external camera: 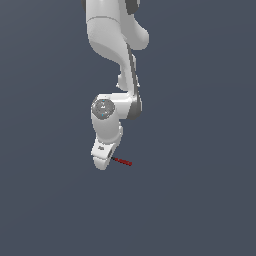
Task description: Pick up the object and move it to a goal position.
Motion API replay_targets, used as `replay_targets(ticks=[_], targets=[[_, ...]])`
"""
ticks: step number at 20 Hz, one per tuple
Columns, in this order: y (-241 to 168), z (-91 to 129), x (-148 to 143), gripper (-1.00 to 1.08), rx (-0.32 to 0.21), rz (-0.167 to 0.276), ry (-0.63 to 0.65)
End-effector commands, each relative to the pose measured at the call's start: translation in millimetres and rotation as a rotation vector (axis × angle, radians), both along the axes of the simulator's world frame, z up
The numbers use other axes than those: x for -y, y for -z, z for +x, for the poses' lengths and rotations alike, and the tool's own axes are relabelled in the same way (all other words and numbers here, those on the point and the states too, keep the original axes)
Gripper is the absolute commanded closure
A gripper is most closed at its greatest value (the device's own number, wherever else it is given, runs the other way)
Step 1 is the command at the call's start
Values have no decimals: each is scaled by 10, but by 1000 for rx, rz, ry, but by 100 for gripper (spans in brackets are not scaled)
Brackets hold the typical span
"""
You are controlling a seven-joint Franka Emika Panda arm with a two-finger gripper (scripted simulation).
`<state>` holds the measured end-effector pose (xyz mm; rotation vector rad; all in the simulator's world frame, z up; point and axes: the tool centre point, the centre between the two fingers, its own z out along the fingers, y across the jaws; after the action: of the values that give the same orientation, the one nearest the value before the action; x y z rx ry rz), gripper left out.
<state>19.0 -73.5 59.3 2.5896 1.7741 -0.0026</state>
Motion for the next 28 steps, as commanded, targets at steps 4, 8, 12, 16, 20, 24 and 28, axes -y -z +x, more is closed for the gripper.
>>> replay_targets(ticks=[4, 8, 12, 16, 20, 24, 28], targets=[[29, 2, 2, -92, 0, 3, -31], [42, 0, 3, -92, 0, 3, -27], [162, -3, 2, -92, 0, 3, -29], [378, -11, 2, -92, 0, 3, -31], [510, -8, 3, -92, 0, 3, -32], [532, -1, 3, 108, 0, 3, -32], [532, -1, 3, 108, 0, 3, -32]])
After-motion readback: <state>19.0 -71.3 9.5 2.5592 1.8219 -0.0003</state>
